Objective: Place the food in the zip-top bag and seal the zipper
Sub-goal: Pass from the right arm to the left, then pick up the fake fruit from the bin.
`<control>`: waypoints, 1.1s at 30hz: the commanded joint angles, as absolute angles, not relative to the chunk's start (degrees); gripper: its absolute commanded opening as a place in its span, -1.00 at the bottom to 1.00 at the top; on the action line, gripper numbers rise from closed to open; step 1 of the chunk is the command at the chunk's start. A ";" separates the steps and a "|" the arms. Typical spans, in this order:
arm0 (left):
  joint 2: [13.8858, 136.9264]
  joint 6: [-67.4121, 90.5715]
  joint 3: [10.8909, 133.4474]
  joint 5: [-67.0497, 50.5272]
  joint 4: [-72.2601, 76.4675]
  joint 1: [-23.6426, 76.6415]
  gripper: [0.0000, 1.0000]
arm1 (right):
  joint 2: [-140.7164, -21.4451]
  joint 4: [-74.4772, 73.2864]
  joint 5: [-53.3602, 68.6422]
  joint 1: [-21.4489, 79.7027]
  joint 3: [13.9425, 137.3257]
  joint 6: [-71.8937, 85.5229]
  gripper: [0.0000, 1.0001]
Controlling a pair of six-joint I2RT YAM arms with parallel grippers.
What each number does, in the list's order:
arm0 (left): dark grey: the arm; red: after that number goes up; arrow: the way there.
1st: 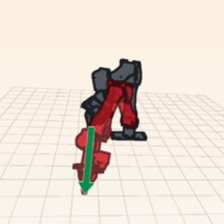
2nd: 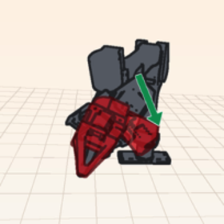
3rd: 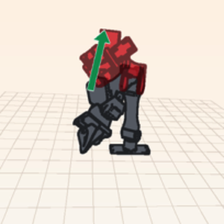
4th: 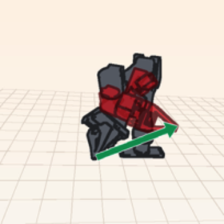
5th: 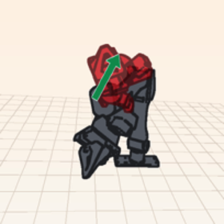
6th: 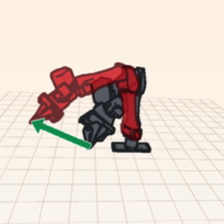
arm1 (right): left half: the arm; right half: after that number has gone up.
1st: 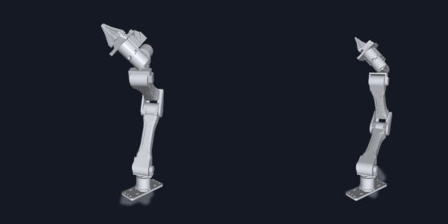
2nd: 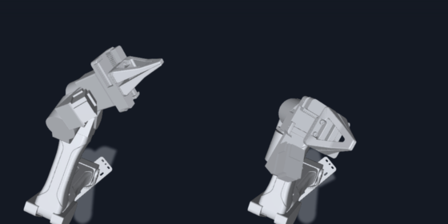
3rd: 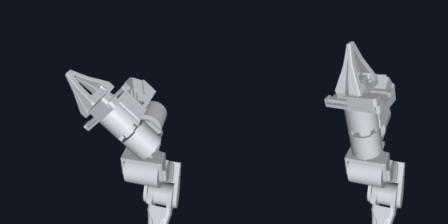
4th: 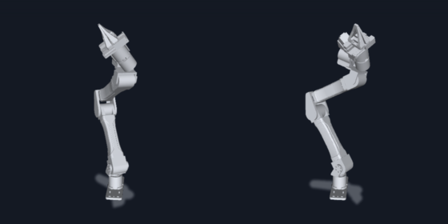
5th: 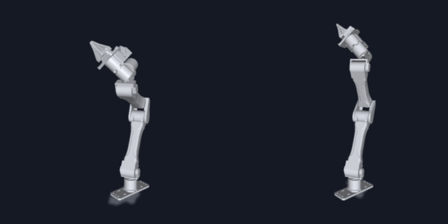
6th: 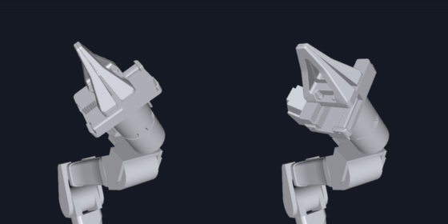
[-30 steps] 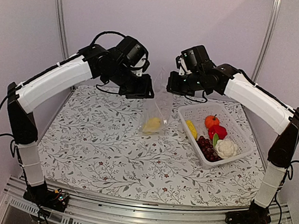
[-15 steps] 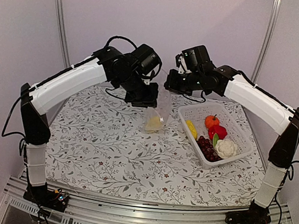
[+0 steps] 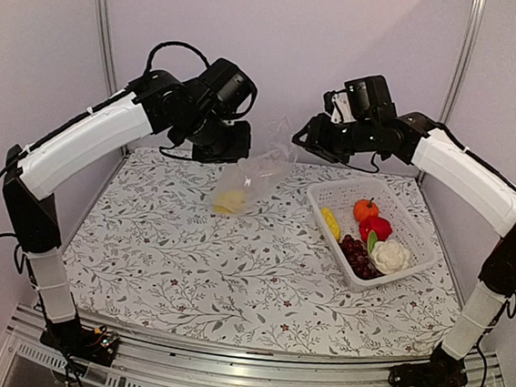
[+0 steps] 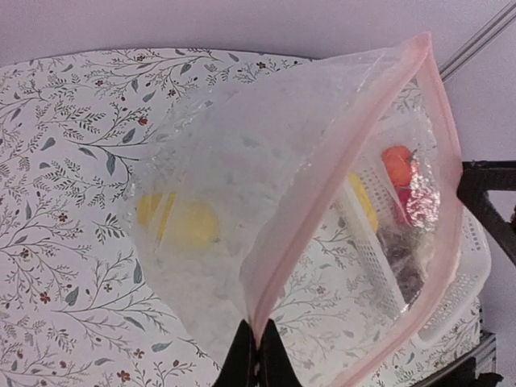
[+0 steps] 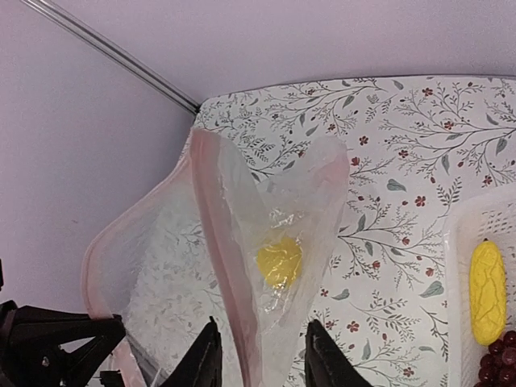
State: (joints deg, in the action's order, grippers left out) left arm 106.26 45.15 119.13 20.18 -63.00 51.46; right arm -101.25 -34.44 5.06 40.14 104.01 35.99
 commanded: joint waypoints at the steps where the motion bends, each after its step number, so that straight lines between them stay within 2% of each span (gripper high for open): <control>1: 104.06 41.67 117.72 23.69 -61.64 49.45 -1.00 | -96.29 -33.38 14.06 38.80 104.76 35.82 -0.09; 3: 103.18 40.36 117.22 24.42 -62.16 48.70 -1.00 | -93.59 -31.35 15.18 37.37 100.36 36.51 0.16; 5: 101.96 38.68 116.26 24.87 -62.40 48.04 -1.00 | -90.80 -29.52 16.71 34.76 95.16 35.71 0.21; 7: 100.81 37.01 115.31 25.67 -63.28 47.35 -1.00 | -89.46 -29.62 18.14 31.53 90.76 34.56 0.18; 11: 97.80 34.95 110.89 26.60 -63.31 46.17 -1.00 | -89.14 -31.38 17.49 26.22 83.81 30.59 0.01; 15: 95.39 31.67 105.18 18.27 -57.36 45.27 -1.00 | -92.57 -33.54 17.34 23.72 80.41 27.32 -0.08; 22: 96.33 32.30 103.48 12.62 -54.71 45.31 -1.00 | -106.08 -39.41 15.92 23.01 87.87 21.04 -0.08; 33: 96.17 31.75 101.69 10.79 -53.70 45.23 -1.00 | -120.56 -46.39 12.27 22.95 99.90 16.50 0.08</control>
State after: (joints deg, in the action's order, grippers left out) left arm 96.44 32.67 102.17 12.19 -55.27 45.82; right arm -117.01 -42.87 14.59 23.11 96.99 19.00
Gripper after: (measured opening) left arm 0.006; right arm 0.537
